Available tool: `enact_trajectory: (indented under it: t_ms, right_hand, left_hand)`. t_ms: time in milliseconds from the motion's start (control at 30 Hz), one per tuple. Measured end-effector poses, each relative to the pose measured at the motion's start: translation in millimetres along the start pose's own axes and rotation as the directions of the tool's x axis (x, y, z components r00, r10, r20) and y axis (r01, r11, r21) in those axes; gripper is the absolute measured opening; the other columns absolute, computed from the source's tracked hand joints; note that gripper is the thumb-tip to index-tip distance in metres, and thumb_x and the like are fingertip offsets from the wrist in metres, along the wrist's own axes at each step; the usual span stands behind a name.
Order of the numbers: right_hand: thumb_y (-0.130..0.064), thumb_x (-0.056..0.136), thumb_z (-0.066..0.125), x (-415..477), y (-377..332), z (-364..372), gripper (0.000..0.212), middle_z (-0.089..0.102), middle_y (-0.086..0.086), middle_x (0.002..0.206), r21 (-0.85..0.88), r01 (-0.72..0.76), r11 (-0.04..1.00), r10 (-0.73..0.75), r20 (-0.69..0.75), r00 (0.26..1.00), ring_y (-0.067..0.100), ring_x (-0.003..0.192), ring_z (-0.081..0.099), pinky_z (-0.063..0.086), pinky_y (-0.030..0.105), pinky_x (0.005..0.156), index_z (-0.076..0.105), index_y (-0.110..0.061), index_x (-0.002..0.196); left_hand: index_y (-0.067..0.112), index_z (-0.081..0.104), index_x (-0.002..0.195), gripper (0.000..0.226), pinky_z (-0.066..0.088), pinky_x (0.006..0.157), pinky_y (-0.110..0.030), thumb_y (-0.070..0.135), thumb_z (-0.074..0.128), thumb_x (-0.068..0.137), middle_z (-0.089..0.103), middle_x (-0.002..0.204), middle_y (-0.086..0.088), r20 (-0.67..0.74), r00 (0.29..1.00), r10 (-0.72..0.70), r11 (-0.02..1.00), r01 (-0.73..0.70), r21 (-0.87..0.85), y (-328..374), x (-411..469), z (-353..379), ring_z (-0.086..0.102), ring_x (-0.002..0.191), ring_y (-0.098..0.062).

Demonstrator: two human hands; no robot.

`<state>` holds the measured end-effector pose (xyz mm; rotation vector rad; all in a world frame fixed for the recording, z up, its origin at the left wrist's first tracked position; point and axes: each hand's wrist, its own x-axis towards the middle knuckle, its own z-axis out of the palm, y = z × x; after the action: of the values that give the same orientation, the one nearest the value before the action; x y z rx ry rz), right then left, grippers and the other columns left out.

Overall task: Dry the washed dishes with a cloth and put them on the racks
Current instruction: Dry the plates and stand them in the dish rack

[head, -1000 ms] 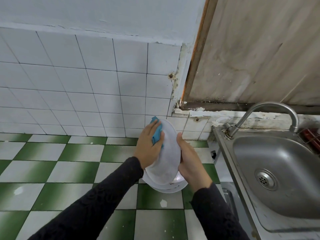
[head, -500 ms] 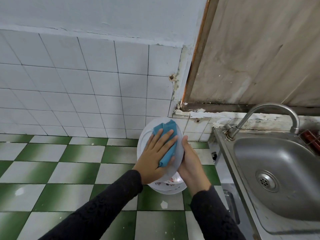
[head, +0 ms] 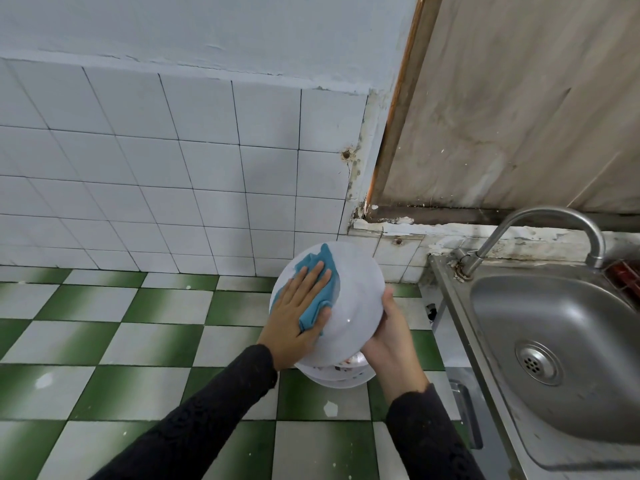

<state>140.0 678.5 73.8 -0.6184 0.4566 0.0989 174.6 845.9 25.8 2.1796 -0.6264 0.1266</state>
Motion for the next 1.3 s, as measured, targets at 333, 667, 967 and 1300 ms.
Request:
enact_trajectory:
  t_ms: [333, 667, 967, 1300]
  right_hand:
    - [-0.05, 0.101, 0.042, 5, 4, 3, 0.055, 0.071, 0.019, 0.12, 0.072, 0.021, 0.997, -0.016, -0.067, 0.998, 0.039, 0.119, 0.061, 0.045, 0.056, 0.104, 0.057, -0.008, 0.133]
    - [-0.053, 0.1, 0.051, 9, -10, 25, 0.062, 0.069, 0.027, 0.119, 0.145, -0.037, 0.989, 0.052, -0.102, 0.993, 0.044, 0.113, 0.064, 0.054, 0.056, 0.089, 0.054, -0.004, 0.138]
    - [-0.042, 0.1, 0.056, 10, -31, 25, 0.031, 0.071, 0.001, 0.114, -0.208, 0.034, 0.977, -0.053, -0.084, 0.995, 0.027, 0.106, 0.066, 0.049, 0.044, 0.092, 0.066, -0.015, 0.111]
    - [-0.071, 0.079, 0.065, 7, -1, -28, 0.072, 0.069, -0.004, 0.128, -0.529, 0.145, 0.836, -0.127, 0.072, 0.989, 0.016, 0.12, 0.064, 0.045, 0.04, 0.105, 0.054, -0.028, 0.136]
  left_hand:
    - [0.055, 0.004, 0.146, 0.053, 0.007, 0.125, -0.042, 0.062, 0.027, 0.099, -0.006, 0.153, 0.041, -0.009, 0.972, -0.234, 0.965, 0.232, -0.122, -9, -13, 9, -0.012, 0.147, 0.005]
    - [0.03, 0.002, 0.158, 0.071, 0.026, 0.113, -0.065, 0.055, 0.035, 0.1, 0.001, 0.166, 0.006, -0.048, 0.97, 0.237, 0.941, -0.217, 0.259, -3, -30, 9, -0.003, 0.153, -0.025]
    - [0.027, 0.037, 0.146, 0.064, 0.043, 0.109, -0.044, 0.035, 0.063, 0.088, 0.037, 0.155, -0.003, -0.236, 0.955, 0.178, 0.983, -0.184, -0.003, -11, -6, -19, 0.037, 0.142, -0.025]
    - [0.011, 0.061, 0.116, 0.02, 0.062, 0.072, -0.036, 0.01, 0.051, 0.099, 0.074, 0.105, -0.007, -0.09, 0.79, -0.606, 0.337, 0.153, -0.929, 7, 3, -45, 0.07, 0.093, -0.025]
